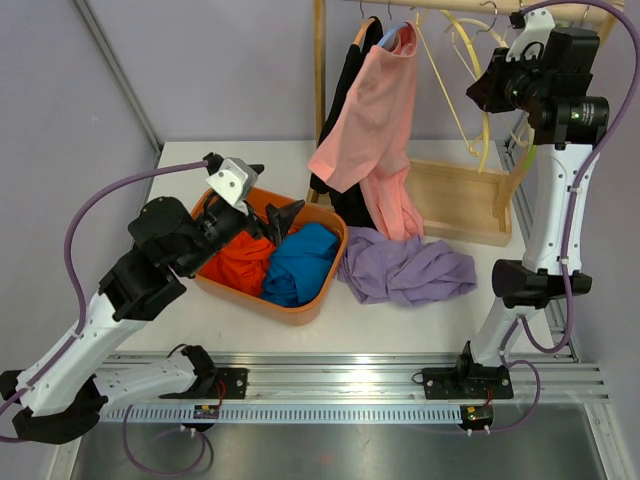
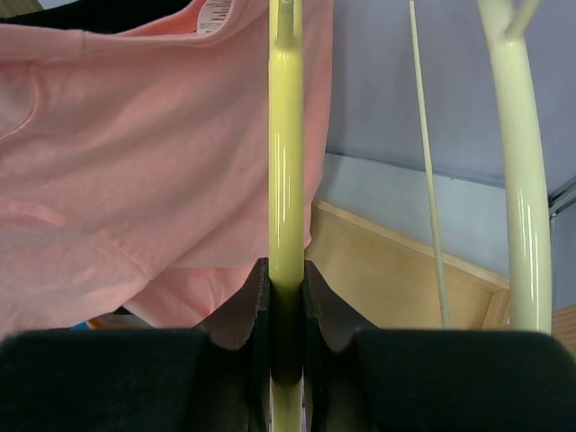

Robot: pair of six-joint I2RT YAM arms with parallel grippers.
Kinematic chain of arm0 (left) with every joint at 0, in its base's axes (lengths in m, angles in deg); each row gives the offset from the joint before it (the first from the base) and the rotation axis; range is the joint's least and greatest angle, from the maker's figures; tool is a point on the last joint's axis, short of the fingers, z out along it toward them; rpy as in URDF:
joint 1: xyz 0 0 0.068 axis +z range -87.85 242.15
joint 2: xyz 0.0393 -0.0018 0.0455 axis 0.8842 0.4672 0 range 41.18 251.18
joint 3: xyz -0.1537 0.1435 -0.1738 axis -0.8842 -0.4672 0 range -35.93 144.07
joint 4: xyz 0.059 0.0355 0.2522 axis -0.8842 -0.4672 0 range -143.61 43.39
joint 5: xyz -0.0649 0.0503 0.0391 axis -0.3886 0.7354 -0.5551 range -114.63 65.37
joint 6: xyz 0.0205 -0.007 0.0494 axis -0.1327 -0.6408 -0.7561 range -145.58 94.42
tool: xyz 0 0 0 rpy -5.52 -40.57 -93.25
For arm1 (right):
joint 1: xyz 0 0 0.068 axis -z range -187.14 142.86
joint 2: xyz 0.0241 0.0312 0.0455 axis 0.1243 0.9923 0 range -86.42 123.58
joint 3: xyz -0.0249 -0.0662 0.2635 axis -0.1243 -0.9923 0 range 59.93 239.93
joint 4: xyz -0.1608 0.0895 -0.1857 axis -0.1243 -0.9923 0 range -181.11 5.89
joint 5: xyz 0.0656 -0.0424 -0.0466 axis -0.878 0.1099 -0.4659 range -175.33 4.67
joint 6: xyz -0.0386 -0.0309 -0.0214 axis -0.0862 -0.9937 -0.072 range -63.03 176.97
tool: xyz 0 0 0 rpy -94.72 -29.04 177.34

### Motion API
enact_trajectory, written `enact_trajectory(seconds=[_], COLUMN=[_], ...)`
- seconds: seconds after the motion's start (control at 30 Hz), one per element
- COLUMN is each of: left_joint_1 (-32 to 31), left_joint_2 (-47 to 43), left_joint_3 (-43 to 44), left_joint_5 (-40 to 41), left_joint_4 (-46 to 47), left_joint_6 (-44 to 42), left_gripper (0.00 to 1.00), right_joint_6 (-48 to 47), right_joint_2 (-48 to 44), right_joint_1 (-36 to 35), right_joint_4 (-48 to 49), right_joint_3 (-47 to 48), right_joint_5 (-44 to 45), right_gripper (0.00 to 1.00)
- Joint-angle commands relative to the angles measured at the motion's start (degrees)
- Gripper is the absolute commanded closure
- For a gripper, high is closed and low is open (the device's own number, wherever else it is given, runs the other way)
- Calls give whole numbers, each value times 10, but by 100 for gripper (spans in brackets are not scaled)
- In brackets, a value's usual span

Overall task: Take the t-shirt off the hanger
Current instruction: Hang the hanger back to the clothesline with the right arm

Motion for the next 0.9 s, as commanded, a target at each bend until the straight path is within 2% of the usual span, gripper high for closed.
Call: enact_trajectory(seconds=[0.0, 0.4, 0.6, 0.87], left_joint_1=[2, 3, 3, 3], left_joint_2=[8, 14, 20, 25], left_joint_3=[12, 6, 6, -12], left_joint_5=[-16, -13, -20, -34], left_joint_4=[32, 36, 38, 35], left_joint_6=[5, 14, 21, 42], left_gripper=[1, 1, 1, 1], right_joint_6=[-5, -5, 8, 10], right_joint_2=[19, 6, 35, 52], right_joint_1=[0, 15, 21, 27], right_joint_4=[40, 117, 113, 106], right_joint_3=[47, 3, 24, 19], right_joint_5=[1, 15, 37, 21], right_gripper=[100, 100, 100, 100])
